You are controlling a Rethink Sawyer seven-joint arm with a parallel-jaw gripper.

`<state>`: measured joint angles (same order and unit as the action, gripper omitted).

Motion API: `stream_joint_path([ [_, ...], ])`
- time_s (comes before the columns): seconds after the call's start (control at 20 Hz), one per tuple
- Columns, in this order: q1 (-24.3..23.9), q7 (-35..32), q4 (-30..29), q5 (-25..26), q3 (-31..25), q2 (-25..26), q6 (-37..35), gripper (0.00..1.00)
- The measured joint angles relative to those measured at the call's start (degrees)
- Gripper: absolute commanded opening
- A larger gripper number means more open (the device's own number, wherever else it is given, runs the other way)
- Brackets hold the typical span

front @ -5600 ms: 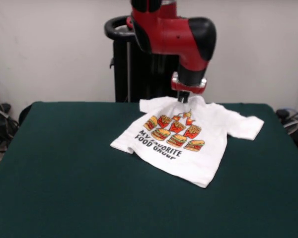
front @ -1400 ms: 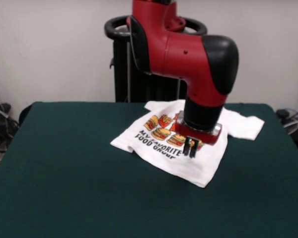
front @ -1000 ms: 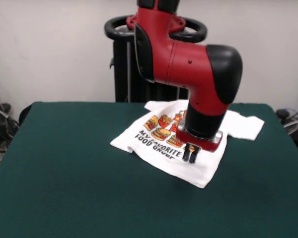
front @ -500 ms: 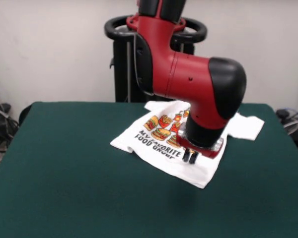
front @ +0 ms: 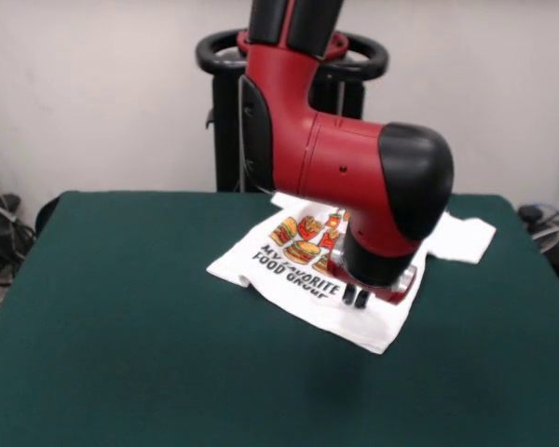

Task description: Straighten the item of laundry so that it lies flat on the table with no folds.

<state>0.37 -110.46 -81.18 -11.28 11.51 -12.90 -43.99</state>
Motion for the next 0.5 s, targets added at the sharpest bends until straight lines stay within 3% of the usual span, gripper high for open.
stream_joint_path([
  [0.5,-0.11,0.0,0.01,-1.33,0.14,0.14,-0.07,0.0],
])
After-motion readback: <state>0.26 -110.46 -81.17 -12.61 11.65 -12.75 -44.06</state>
